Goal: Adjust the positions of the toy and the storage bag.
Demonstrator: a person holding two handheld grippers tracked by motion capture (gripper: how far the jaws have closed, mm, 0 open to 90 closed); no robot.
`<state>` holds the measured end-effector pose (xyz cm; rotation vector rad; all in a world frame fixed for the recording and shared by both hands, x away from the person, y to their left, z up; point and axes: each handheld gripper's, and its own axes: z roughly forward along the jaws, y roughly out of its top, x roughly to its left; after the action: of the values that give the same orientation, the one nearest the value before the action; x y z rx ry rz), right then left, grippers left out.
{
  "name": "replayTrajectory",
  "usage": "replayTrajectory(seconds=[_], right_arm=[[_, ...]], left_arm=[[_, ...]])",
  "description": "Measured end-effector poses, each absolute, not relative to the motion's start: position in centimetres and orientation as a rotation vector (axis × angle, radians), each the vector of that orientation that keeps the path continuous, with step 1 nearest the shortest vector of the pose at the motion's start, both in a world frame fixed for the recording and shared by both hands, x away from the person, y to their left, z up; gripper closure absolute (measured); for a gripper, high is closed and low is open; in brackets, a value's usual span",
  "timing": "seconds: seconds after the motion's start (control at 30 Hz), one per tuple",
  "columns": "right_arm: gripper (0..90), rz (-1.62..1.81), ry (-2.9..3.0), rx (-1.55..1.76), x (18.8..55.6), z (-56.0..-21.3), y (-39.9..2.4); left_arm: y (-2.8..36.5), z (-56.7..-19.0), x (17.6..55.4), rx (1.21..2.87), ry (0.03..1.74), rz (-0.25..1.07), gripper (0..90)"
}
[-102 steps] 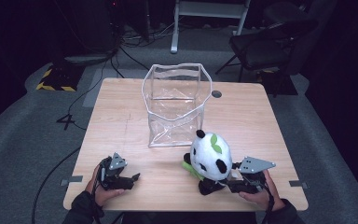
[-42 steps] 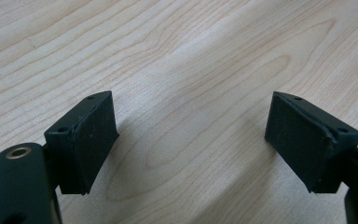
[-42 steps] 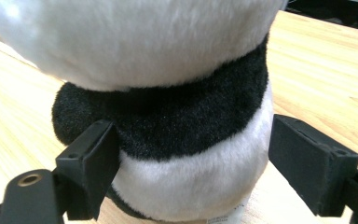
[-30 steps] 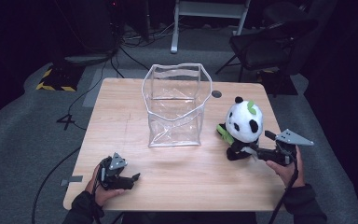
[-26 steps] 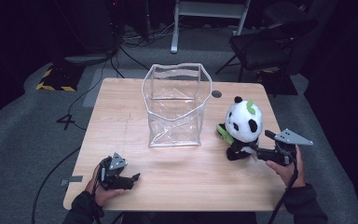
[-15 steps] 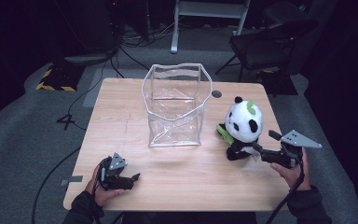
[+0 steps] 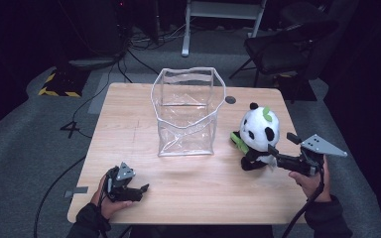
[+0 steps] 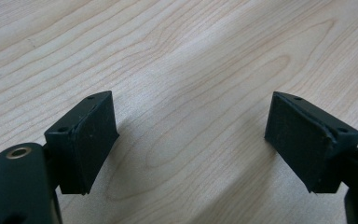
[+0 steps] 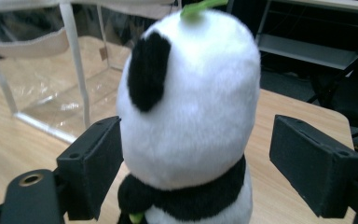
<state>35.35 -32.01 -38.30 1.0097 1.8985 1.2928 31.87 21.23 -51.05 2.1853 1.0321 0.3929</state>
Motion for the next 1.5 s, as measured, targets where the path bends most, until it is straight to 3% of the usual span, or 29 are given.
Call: replayTrajectory(seconds=[1.1, 1.5], right_arm=[[14.4, 1.155, 1.811, 1.116, 40.9, -35.7, -27.9], [6.6, 1.190, 1.879, 1.211, 42.3, -36.4, -28.5]], left_arm=[[21.2, -51.0, 31.9, 2.186, 1.030, 0.392, 16.8], [21.2, -51.1, 31.9, 2.185, 1.029, 0.391, 16.8]])
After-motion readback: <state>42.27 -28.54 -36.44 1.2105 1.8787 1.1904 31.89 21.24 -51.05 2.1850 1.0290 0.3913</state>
